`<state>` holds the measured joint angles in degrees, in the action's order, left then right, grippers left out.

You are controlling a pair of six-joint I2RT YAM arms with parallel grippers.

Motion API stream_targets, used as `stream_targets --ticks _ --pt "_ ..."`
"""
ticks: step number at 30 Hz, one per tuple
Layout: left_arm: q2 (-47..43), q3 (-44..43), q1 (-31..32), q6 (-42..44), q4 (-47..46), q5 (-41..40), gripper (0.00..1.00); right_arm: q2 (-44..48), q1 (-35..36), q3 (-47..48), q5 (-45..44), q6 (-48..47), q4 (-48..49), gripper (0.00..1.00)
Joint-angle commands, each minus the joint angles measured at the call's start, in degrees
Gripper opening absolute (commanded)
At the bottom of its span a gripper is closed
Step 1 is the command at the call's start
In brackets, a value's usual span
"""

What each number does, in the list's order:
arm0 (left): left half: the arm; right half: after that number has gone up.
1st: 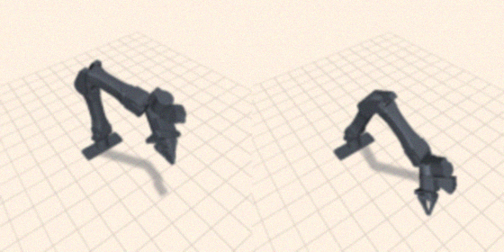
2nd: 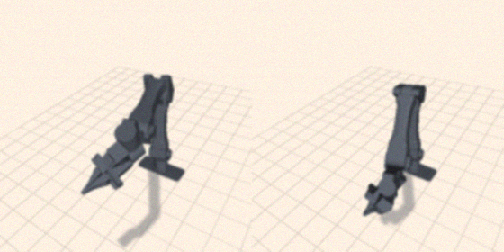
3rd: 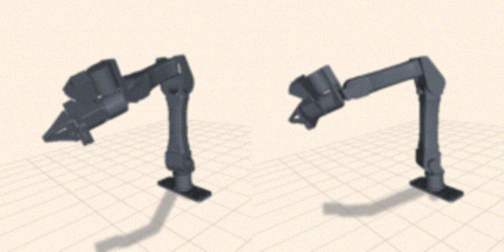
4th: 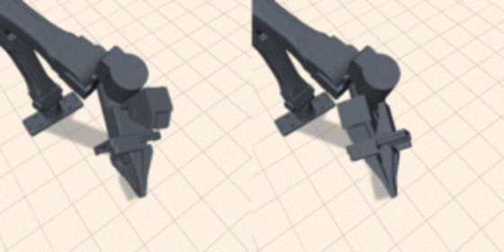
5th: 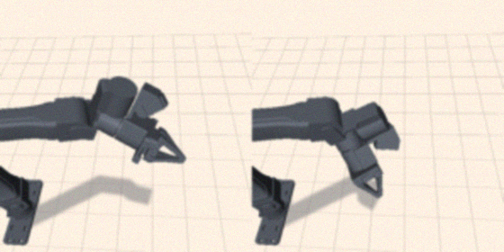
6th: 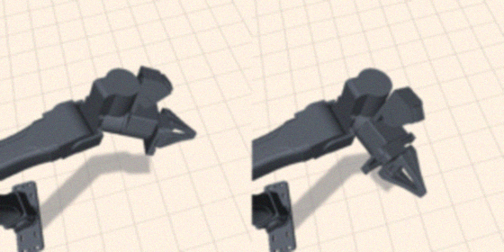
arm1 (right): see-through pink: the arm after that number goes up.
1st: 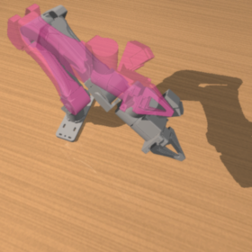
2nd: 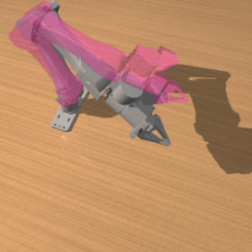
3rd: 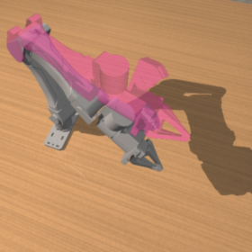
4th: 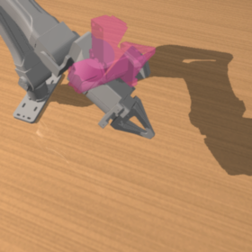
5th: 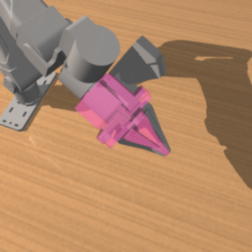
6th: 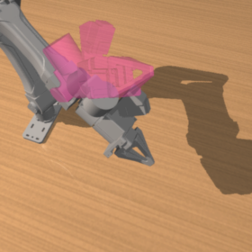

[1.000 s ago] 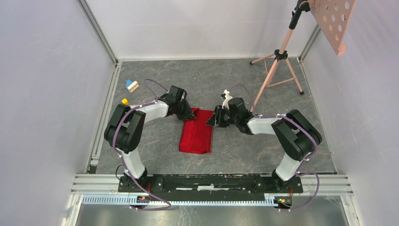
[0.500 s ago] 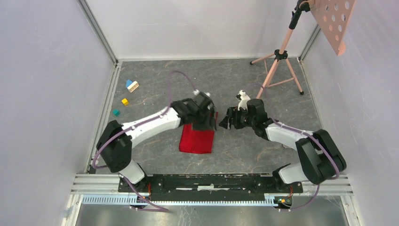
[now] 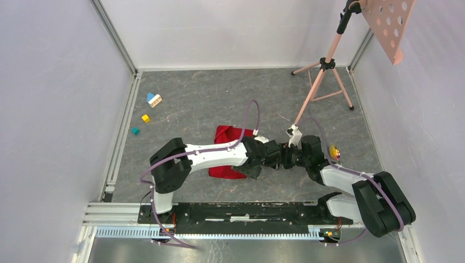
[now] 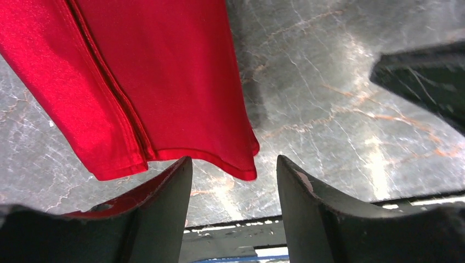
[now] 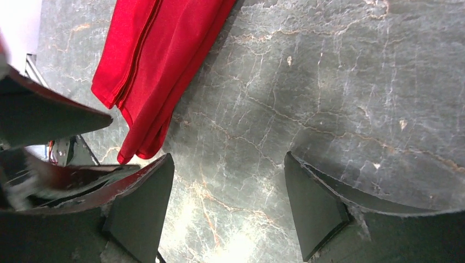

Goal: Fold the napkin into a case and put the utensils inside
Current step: Pick up the 2/3-rectangle-folded napkin from the center of the board.

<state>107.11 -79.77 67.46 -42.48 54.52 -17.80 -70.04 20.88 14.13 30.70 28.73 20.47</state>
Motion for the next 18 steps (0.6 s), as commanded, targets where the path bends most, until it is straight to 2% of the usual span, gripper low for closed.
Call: stream_targets --ticks 1,11,13,18 --pt "3.6 -4.1 0.3 -0.9 3.3 -5.2 0.64 1.6 0.1 -2.4 1.8 1.4 2.2 0.80" --pt "8.1 -2.8 -0.1 -1.1 1.1 -3.6 0.59 1.0 0.5 -4.4 3.9 6.0 7.6 0.85" --pt "8.3 -1.5 -0.6 -1.2 0.7 -3.4 0.50 0.2 0.7 -4.4 4.3 6.9 8.6 0.86" --pt "6.5 1.3 -1.8 -0.7 -0.7 -3.4 0.13 -1.5 1.8 -4.5 4.7 10.2 11.9 0.87"
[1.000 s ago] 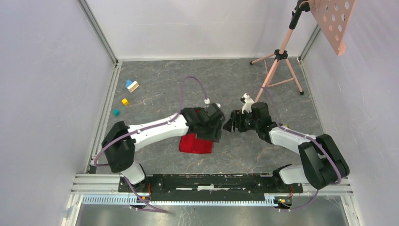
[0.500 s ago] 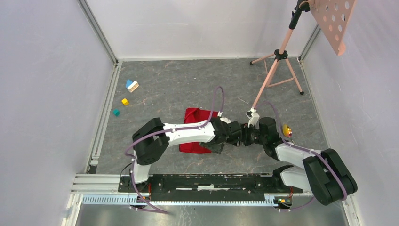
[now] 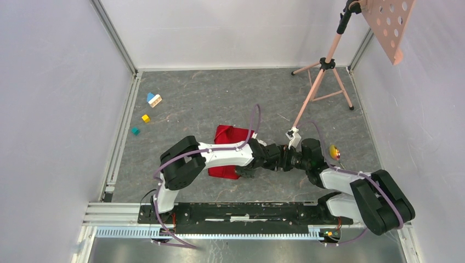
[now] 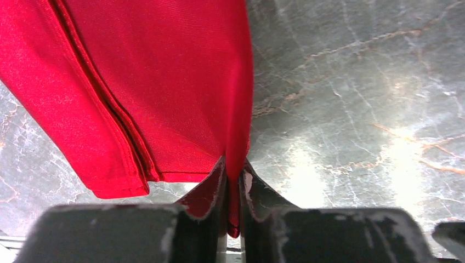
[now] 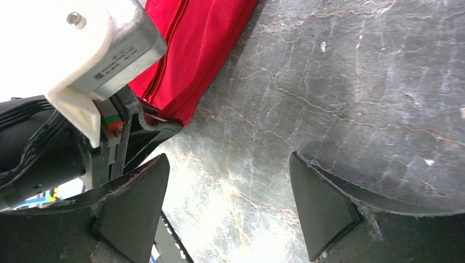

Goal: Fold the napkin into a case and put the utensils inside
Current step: Pick up the 2/3-rectangle-folded napkin from the center of the board.

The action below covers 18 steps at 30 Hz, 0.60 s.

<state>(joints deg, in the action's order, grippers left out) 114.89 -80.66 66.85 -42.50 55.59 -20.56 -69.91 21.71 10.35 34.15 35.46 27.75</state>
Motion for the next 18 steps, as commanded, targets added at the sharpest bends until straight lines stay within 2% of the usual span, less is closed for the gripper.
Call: stream_targets --ticks 1,4,7,8,9,14,18 --pt "-2.0 2.6 -1.6 -0.7 -1.9 -0.9 0.09 -2.6 1.3 -0.7 1.5 4.6 5.8 0.87" --pt "-4.6 3.4 -2.2 -0.6 -2.2 -2.0 0.03 -5.1 2.1 -2.0 1.5 10.9 13.2 0.87" --pt "-7.8 4.2 -2.8 -0.7 -2.9 -2.4 0.02 -8.7 2.7 -4.0 0.9 20.3 26.6 0.89" --pt "-9.2 4.6 -3.1 -0.8 -3.2 -2.1 0.02 -10.2 3.1 -3.5 0.3 22.2 28.3 0.92" --pt "-10.2 4.9 -3.2 -0.8 -3.5 -2.0 0.02 -11.5 3.6 -2.6 -0.5 23.2 28.6 0.96" --pt "-13.5 5.6 -4.2 -0.3 -3.6 -1.2 0.02 -17.7 6.3 2.0 -3.3 29.7 35.0 0.98" --pt "-15.0 6.0 -4.7 0.2 -3.7 -0.9 0.02 -21.1 10.0 8.4 -6.0 31.5 29.4 0.98"
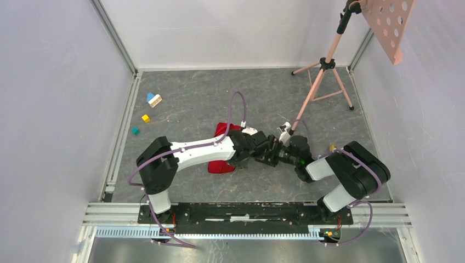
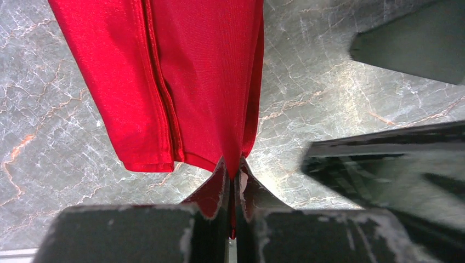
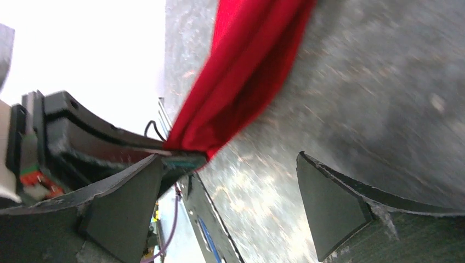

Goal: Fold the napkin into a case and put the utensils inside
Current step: Pick up the 2/3-rectangle-folded napkin from the center of the board, then pass from the left arm to the right

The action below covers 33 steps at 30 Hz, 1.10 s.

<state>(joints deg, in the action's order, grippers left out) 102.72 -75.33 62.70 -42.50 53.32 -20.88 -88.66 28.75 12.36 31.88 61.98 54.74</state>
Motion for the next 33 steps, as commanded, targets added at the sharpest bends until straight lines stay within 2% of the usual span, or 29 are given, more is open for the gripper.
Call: stream_targets --ticks 1,5,9,15,17,24,31,33 --pt "-3.0 0.9 -0.8 0.4 -1.5 -0.5 0.02 -3.4 3.9 7.1 -4.3 6.7 2.4 0.98" --pt "-3.2 1.3 -1.1 1.0 -1.8 0.1 0.02 -6.5 6.2 8.6 -7.7 11.7 4.5 0.98" --pt "-4.2 2.4 -1.2 0.9 -2.7 0.6 0.02 -8.6 7.2 10.1 -10.3 12.0 1.2 0.98" --pt "-5.0 2.9 -1.3 0.7 -3.3 1.3 0.02 -11.4 7.7 10.1 -11.4 13.1 2.5 0.97" --pt "-5.0 2.8 -1.2 0.7 -3.6 1.5 0.02 -12.5 7.8 10.7 -11.8 13.3 3.3 0.87" --pt "-5.2 3.3 -1.3 0.8 -4.3 1.7 0.02 -15.7 7.9 14.2 -13.0 12.0 2.0 0.79" --pt "-5.6 4.3 -1.3 1.1 -5.4 2.5 0.02 -18.5 7.4 16.5 -15.0 10.2 2.9 0.58" --pt "-5.8 4.5 -1.3 1.3 -5.6 2.8 0.02 -19.1 7.1 16.4 -14.9 9.5 4.2 0.46"
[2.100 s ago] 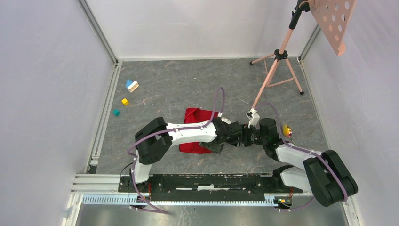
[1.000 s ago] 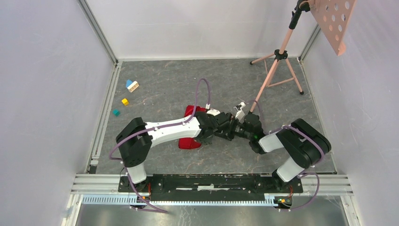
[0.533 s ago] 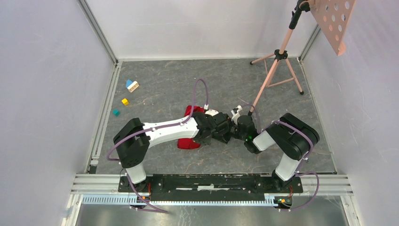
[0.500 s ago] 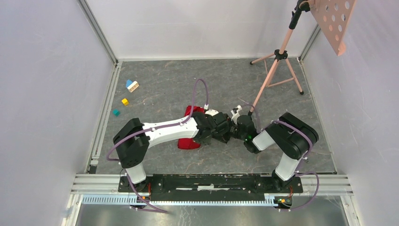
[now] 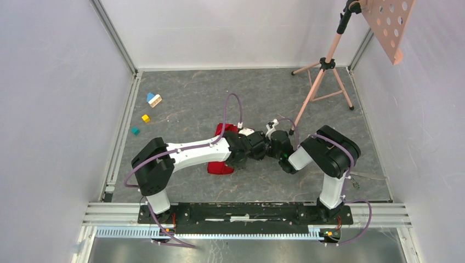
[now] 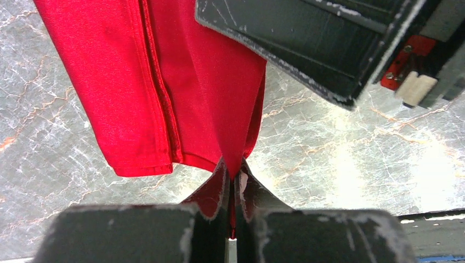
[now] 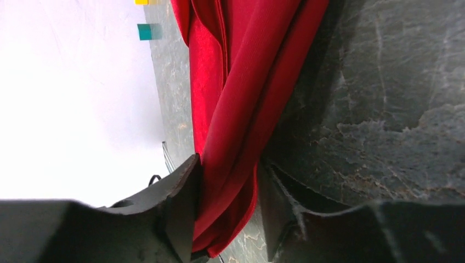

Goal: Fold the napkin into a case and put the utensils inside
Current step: Pass from the left arm to the right

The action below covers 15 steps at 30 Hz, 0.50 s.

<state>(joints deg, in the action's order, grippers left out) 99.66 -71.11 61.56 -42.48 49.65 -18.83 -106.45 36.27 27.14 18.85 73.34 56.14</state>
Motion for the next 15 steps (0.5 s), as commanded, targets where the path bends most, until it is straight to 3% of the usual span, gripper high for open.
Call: stream_targets --ticks 1,3,4,9,15 --pt "-2.6 0.2 -0.2 1.5 -2.1 1.3 0.02 -1.3 -0.6 1.3 -1.8 -2.5 4.2 0.35" --pt "-2.7 0.2 -0.4 1.2 -2.2 2.8 0.08 -1.5 -0.8 0.6 -2.0 -4.9 8.2 0.07" --pt "-3.1 0.4 -0.5 1.1 -2.7 3.8 0.13 -1.7 -0.9 1.0 -1.5 -6.3 8.1 0.01" --pt "-9.3 3.0 -3.8 0.9 -6.5 9.0 0.49 -2.0 -1.1 3.8 2.0 -13.3 4.2 0.00" --pt "-17.0 6.1 -16.5 1.3 -13.3 18.5 0.60 -0.3 -1.5 7.0 3.2 -20.2 -4.6 0.01"
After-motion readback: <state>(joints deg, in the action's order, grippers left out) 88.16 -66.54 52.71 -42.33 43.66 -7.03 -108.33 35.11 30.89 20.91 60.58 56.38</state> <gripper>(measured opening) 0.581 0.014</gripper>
